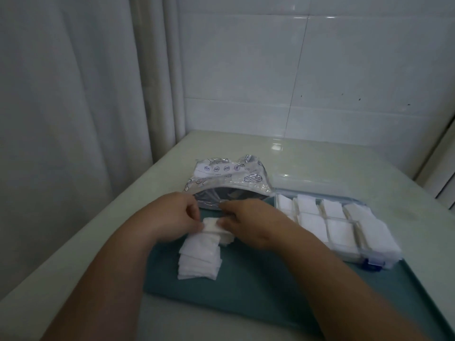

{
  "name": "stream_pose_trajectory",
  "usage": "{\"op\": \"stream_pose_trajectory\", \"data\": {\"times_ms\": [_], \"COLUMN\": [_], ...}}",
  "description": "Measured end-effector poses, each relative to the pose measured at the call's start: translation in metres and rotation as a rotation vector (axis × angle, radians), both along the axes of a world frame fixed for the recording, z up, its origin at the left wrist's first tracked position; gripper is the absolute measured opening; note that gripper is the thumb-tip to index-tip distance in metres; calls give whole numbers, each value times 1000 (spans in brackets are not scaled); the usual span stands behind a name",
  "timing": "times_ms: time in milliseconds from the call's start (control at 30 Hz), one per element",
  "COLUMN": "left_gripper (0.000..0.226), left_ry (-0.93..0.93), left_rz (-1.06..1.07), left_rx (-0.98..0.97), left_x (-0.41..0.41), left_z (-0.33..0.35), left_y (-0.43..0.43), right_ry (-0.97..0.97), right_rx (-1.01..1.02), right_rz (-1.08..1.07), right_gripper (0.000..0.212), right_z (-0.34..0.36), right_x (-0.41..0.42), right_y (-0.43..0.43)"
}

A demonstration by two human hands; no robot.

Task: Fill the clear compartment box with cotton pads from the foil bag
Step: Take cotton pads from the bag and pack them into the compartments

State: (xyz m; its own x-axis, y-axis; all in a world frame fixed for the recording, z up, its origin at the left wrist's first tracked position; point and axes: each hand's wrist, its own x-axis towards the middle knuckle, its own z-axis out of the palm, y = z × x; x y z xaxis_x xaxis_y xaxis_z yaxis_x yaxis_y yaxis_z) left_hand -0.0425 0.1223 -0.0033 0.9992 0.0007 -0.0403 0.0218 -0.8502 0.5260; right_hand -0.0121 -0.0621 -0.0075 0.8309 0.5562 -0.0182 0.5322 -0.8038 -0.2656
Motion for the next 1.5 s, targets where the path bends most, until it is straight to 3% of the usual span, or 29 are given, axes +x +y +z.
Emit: {"op": "stream_pose_trajectory", "data": {"times_ms": [233, 400, 567, 833, 1067, 1333, 1500], "left_gripper": [47, 47, 42, 18, 22, 33, 33], "left_ry": [203, 219, 257, 194, 126, 133, 123], "left_rz": [-242, -279, -309, -292, -216, -88, -68], "left_rx": [219, 356, 418, 325, 208, 279, 269], "left_x": [-12, -16, -13, -7, 0, 5, 7], "left_z": [-1, 1, 2, -1, -1, -3, -4], "left_y": [0, -8, -12, -11, -7, -4, -3], "right_ry": [2, 13, 26, -17, -5, 57, 35], "right_rx": [-119, -202, -256, 96, 208, -119, -155], "right_rz": [42, -7, -36, -146, -189, 10, -2], "right_gripper": [46, 35, 42, 14, 26, 33, 30], "right_z": [4, 8, 9, 23, 22, 4, 0], "right_x": [-4, -8, -8, -2, 3, 3, 3], "right_y": [7, 7, 1, -22, -39, -3, 2]}}
